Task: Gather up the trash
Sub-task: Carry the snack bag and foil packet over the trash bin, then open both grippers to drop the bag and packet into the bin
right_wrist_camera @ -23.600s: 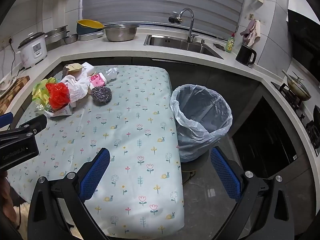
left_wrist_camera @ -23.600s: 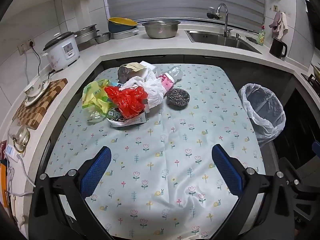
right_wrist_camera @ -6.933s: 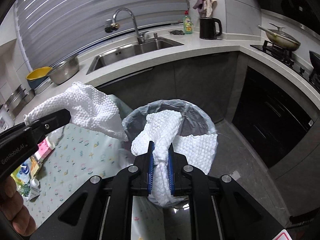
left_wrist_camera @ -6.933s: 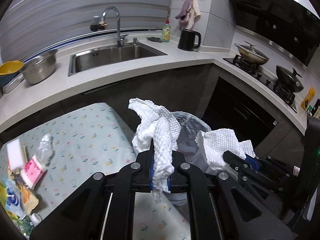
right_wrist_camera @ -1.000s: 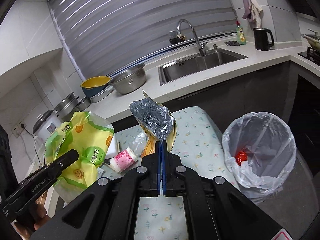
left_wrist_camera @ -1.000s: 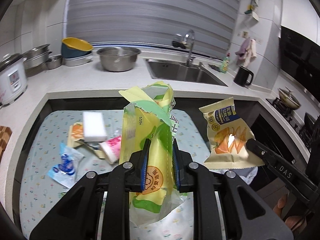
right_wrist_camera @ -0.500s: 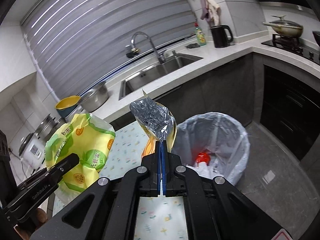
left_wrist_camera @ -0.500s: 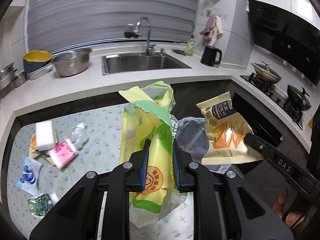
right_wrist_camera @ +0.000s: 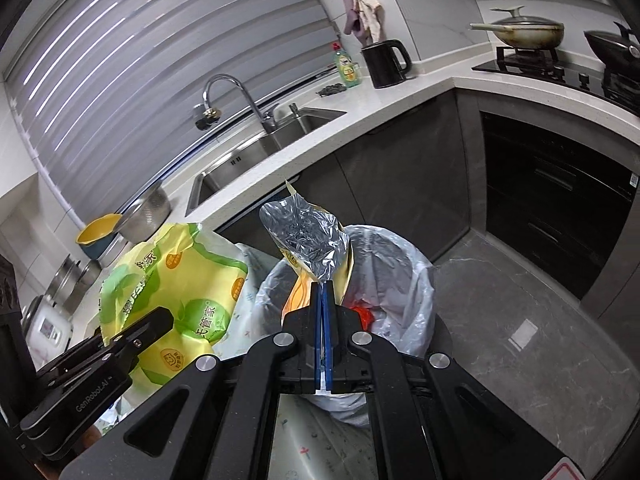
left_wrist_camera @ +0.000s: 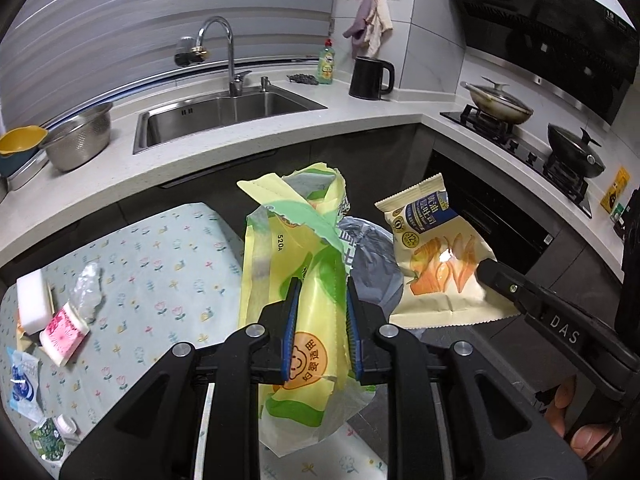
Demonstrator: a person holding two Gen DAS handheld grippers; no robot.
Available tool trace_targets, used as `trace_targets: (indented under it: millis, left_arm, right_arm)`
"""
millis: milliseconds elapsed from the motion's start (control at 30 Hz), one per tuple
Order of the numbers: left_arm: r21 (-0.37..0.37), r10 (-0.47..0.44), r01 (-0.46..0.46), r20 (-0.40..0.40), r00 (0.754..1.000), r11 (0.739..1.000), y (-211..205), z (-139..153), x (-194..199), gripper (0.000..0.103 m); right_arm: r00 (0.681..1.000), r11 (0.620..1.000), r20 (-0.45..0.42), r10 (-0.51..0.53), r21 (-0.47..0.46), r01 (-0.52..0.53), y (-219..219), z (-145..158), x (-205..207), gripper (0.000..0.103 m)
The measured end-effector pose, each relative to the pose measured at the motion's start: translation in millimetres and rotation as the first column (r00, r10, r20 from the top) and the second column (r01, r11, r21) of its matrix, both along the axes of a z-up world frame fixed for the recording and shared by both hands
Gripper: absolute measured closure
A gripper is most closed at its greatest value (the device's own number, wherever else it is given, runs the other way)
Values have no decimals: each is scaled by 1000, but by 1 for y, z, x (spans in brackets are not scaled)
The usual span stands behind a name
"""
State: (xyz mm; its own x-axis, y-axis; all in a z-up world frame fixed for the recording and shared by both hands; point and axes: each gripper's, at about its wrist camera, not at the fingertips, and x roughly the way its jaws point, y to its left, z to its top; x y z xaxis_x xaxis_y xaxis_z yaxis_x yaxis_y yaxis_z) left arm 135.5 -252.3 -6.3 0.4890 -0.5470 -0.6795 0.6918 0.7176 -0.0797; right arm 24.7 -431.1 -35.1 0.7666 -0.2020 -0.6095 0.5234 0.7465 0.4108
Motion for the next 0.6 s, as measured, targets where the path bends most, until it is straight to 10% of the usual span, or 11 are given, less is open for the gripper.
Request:
trace_targets:
  millis: [600]
  left_arm:
    - [39, 0, 2, -38, 999, 999, -37, -38, 34, 62]
  right_arm:
    - [998, 999, -50, -36, 9, 36, -24, -25, 18, 101]
